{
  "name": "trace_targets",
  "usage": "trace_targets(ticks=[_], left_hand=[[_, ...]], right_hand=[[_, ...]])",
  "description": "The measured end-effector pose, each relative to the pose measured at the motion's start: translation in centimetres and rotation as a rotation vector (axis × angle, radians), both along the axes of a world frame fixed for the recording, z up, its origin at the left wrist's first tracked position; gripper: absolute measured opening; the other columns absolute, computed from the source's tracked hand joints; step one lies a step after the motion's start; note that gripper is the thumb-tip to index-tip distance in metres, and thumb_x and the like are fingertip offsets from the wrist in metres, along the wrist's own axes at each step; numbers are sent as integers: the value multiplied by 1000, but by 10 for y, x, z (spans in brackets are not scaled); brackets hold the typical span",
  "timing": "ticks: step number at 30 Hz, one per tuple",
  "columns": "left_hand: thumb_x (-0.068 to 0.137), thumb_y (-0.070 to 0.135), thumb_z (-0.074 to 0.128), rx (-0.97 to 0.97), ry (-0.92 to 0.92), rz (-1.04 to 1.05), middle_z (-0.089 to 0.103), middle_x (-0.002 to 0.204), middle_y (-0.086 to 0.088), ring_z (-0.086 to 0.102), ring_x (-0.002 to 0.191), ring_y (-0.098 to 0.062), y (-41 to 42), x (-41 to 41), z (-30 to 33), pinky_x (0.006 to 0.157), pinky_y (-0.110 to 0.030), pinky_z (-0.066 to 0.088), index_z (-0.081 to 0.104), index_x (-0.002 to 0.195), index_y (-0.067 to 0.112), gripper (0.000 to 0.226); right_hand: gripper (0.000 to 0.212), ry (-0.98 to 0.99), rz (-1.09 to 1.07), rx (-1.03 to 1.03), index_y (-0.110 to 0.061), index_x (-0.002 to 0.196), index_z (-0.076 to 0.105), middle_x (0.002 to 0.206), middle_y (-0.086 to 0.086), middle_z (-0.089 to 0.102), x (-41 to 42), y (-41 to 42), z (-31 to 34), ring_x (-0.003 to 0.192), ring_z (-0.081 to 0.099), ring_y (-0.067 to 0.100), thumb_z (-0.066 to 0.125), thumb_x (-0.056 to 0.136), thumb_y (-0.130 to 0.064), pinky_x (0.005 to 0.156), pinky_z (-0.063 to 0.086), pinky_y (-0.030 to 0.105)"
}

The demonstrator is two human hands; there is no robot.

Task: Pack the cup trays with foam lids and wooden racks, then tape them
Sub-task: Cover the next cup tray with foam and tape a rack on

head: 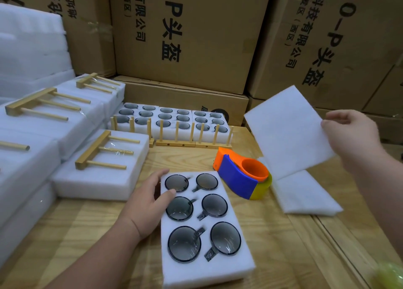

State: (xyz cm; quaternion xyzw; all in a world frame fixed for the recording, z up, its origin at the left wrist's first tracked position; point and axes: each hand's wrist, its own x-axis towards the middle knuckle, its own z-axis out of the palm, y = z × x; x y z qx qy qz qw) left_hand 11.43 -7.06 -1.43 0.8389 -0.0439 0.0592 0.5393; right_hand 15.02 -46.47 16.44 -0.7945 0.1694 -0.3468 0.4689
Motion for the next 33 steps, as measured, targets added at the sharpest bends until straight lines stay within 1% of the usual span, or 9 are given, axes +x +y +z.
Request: trace_targets(ticks=[5, 12, 18, 21, 24, 26, 29, 31, 33], left_hand=[[73, 64, 54, 3, -6, -3, 62, 130, 21, 58, 121, -4, -1, 0, 1, 109, -43, 46, 49, 142, 40, 74], [72, 64, 53, 7, -3, -7, 63, 124, 27, 59, 117, 2, -1, -1, 1, 106, -38, 48, 48, 140, 43, 72], [74, 60, 56, -12, -14, -17, 66, 117, 30, 61, 113, 2, -1, 1, -1, 104, -39, 49, 45, 138, 50, 66], [76, 57, 58, -21, -22, -24, 67, 116, 24, 62, 113, -1, -1, 2, -3, 104, -41, 49, 42, 138, 53, 65], [75, 57, 57, -13, -34, -22, 63, 117, 34, 60, 114, 3, -1, 4, -4, 105, -39, 49, 47, 134, 52, 60], [75, 58, 56, -6, -48, -14, 61, 118, 38, 59, 114, 6, 0, 5, -6, 105, -35, 48, 49, 131, 54, 57], [75, 57, 55, -5, -59, -16, 63, 114, 37, 60, 109, 8, -1, 5, -6, 98, -31, 50, 49, 125, 60, 50], [77, 54, 54, -18, -73, -17, 65, 112, 37, 61, 107, 11, -2, 5, -5, 89, -26, 50, 54, 115, 66, 39], [77, 55, 52, 0, -93, -9, 64, 109, 41, 59, 105, 16, -3, 4, -2, 82, -19, 45, 56, 104, 70, 30]], right_hand=[[12, -19, 145, 176, -28, 96, 68, 97, -7, 67, 2, 34, -10, 82, 63, 9, 63, 89, -20, 64, 47, 25], [12, 28, 252, 413, -26, 94, 67, 105, 3, 69, 6, 72, -27, 89, 67, 20, 62, 93, -15, 74, 56, 36], [25, 86, 386, 677, -20, 117, 57, 103, 7, 69, 5, 101, -45, 74, 73, 17, 51, 100, -3, 50, 55, 27], [38, 123, 480, 704, -26, 115, 56, 100, 7, 72, 2, 116, -51, 61, 75, 14, 42, 96, 3, 44, 53, 27], [48, 155, 571, 719, -33, 110, 59, 85, 3, 77, 2, 129, -55, 58, 73, 15, 35, 91, 5, 43, 52, 29], [53, 161, 615, 745, -31, 113, 60, 92, 5, 76, 3, 138, -60, 61, 74, 17, 33, 86, 5, 44, 53, 30], [54, 205, 676, 766, -27, 114, 63, 114, 10, 71, 6, 151, -68, 80, 73, 27, 30, 84, 3, 50, 56, 35], [53, 241, 712, 737, -26, 115, 65, 119, 12, 69, 7, 159, -69, 88, 70, 29, 30, 85, 3, 51, 56, 34], [52, 257, 746, 689, -24, 112, 68, 116, 12, 69, 8, 165, -70, 84, 71, 26, 31, 87, 3, 50, 56, 31]])
